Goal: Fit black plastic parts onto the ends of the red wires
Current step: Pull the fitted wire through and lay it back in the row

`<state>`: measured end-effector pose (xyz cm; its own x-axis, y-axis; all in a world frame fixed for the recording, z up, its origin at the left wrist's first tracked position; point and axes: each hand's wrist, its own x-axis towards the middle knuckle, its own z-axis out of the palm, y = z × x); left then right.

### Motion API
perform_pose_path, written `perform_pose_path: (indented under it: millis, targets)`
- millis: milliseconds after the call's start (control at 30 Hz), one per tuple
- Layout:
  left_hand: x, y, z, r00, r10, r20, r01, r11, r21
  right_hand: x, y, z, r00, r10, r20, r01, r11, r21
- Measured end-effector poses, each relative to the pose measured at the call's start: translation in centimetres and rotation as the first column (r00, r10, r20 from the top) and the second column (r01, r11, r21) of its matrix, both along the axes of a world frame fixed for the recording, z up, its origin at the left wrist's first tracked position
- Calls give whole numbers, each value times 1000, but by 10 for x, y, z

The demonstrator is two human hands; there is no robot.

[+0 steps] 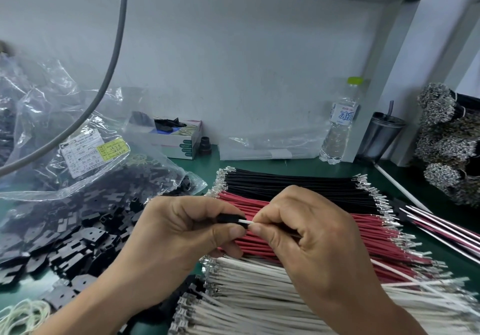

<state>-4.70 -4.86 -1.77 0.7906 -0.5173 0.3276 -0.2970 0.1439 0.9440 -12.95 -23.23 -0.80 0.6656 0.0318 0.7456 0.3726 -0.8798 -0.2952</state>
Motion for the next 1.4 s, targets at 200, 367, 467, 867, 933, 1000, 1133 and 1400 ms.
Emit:
perform_pose_path:
  millis: [200, 367, 467, 867, 933, 1000, 1133, 1400]
  targets:
    - [18, 13, 6, 997, 46, -59, -53, 990, -130, -1, -11, 12, 984, -154, 91, 167, 973, -158]
    - [30, 23, 8, 995, 52, -86, -62, 991, -119, -11, -15, 19, 978, -203, 49, 209, 960, -189]
    - [38, 34, 11, 988, 128, 82, -135, 987, 87, -18, -29, 40, 967, -178, 182, 210, 962, -172]
    - [81, 51, -27, 734, -166, 659, -627, 208, 751, -109, -358, -44, 711, -703, -3, 664, 673, -325]
    - [85, 52, -29, 745, -165, 647, -624, 173, 762, -119, -378, -80, 670, -718, -189, 644, 688, -335]
    - [86, 53, -30, 758, -165, 631, -614, 148, 776, -119, -388, -97, 607, -727, -320, 623, 686, -376]
    - [83, 52, -27, 786, -164, 596, -585, 114, 803, -117, -367, -104, 649, -681, -340, 589, 732, -342]
    - [72, 45, -20, 704, -152, 694, -678, 150, 720, -40, -174, 17, 856, -483, -186, 429, 863, -266]
